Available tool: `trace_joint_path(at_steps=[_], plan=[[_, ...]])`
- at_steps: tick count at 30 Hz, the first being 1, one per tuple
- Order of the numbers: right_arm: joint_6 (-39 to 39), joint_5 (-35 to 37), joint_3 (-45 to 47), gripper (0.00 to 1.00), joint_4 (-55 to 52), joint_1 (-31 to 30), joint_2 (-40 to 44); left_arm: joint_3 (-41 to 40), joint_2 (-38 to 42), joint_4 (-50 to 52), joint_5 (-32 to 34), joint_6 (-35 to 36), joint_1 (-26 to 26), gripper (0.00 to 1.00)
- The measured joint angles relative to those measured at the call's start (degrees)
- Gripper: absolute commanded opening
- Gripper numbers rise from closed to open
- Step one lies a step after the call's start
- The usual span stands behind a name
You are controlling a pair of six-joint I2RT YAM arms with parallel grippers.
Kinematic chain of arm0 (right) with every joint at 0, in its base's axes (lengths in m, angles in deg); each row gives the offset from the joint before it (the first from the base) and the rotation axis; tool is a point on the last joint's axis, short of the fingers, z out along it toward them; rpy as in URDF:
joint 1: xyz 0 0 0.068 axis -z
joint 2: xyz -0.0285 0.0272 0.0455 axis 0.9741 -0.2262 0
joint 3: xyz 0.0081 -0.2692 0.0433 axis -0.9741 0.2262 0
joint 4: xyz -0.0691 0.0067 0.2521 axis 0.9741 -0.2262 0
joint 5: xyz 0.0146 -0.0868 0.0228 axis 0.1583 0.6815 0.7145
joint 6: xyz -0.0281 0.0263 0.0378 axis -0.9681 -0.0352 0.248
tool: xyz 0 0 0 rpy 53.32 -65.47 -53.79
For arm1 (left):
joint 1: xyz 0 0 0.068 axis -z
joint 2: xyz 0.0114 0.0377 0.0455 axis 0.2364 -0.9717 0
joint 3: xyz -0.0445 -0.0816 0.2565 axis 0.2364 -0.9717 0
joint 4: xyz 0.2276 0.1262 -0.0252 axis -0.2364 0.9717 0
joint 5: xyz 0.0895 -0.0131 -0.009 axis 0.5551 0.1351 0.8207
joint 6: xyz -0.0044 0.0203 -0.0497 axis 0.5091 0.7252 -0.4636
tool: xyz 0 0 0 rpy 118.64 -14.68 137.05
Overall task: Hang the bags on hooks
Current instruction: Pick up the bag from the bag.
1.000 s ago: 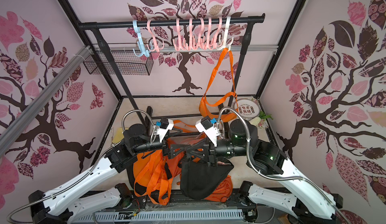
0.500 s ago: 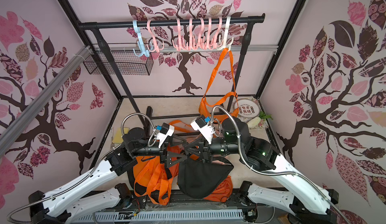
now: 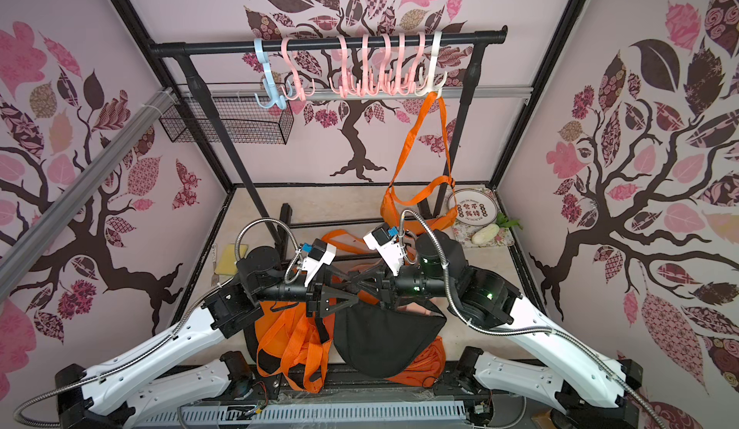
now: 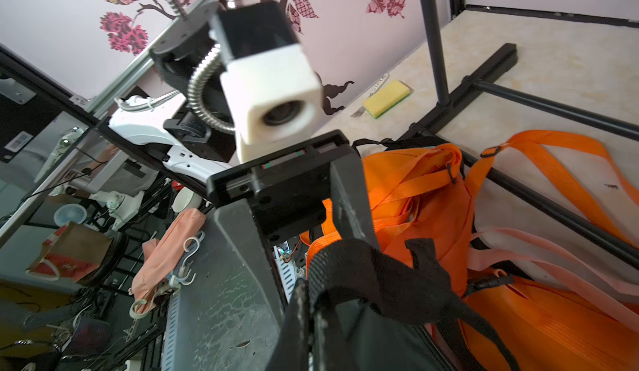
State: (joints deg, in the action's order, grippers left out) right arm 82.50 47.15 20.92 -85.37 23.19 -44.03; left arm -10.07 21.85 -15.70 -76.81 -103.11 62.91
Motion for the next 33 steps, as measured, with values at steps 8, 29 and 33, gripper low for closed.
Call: trace_joint_path(at_steps=[8, 29, 33], plan=[[1.31, 3.72, 0.9, 0.1, 0.59, 0.0, 0.5, 0.22, 0.44, 0.79, 1.38, -0.31, 0.0, 0.04], [-6.49, 16.24, 20.28, 0.72, 5.38, 0.02, 5.05, 6.01, 4.74, 14.62, 10.21, 6.19, 0.0, 0.0], [-6.86, 16.35, 23.56, 0.72, 8.83, 0.02, 2.69, 6.16, 4.76, 15.5, 9.77, 6.32, 0.0, 0.0]])
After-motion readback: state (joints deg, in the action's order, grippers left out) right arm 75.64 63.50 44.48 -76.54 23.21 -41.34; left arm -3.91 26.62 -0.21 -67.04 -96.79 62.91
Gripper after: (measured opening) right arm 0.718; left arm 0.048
